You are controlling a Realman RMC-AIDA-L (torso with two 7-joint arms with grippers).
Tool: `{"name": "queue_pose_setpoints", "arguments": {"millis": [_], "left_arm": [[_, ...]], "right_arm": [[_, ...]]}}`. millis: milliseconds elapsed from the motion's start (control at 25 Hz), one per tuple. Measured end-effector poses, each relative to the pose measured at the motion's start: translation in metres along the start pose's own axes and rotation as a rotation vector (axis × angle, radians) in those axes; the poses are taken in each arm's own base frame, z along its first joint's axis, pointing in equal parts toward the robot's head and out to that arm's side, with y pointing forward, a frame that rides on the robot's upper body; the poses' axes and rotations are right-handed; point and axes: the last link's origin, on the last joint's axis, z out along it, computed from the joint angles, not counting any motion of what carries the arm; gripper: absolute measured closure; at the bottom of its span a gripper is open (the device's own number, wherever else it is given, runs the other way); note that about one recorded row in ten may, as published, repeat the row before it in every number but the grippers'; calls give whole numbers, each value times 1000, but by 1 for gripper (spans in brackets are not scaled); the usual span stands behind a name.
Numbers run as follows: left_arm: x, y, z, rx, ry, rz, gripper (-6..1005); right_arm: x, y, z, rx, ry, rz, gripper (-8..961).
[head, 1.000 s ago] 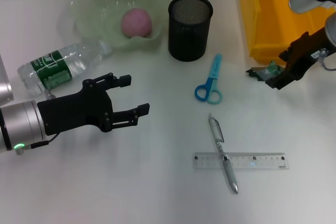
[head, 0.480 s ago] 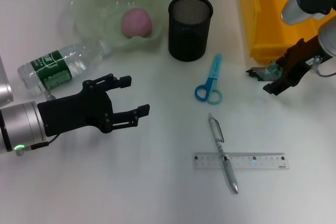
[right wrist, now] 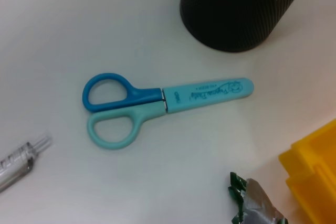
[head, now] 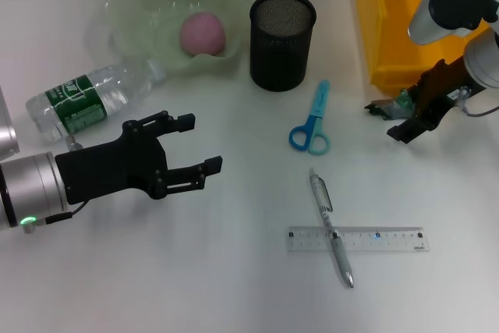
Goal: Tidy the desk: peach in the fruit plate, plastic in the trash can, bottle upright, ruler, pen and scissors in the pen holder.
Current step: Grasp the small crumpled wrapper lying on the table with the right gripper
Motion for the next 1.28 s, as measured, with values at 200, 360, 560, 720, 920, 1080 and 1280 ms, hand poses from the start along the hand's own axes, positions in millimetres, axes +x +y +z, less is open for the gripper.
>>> {"name": "queue_pose_setpoints", "arguments": {"millis": [200, 360, 560, 720, 920, 1080, 1280], "left_arm": [[0, 0, 0, -1, 1, -1, 165], [0, 0, 0, -1, 1, -2, 166], [0, 0, 1, -1, 1, -1, 167], [0, 0, 1, 0, 0, 0, 167], [0, 0, 1, 0, 0, 0, 168], [1, -1, 1, 5, 6, -2, 168], [1, -1, 1, 5, 6, -3, 169]], "right_arm": [[0, 1, 1, -3, 0, 2, 283], [1, 1, 1, -4, -1, 3, 284], [0, 1, 1, -7, -4, 4, 286], [-1, 2, 2, -13, -12, 5, 287], [0, 2, 4, -11, -14, 8, 289], [-1, 2, 4, -13, -21, 11, 351], [0, 2, 3, -13, -34, 12, 456]]}}
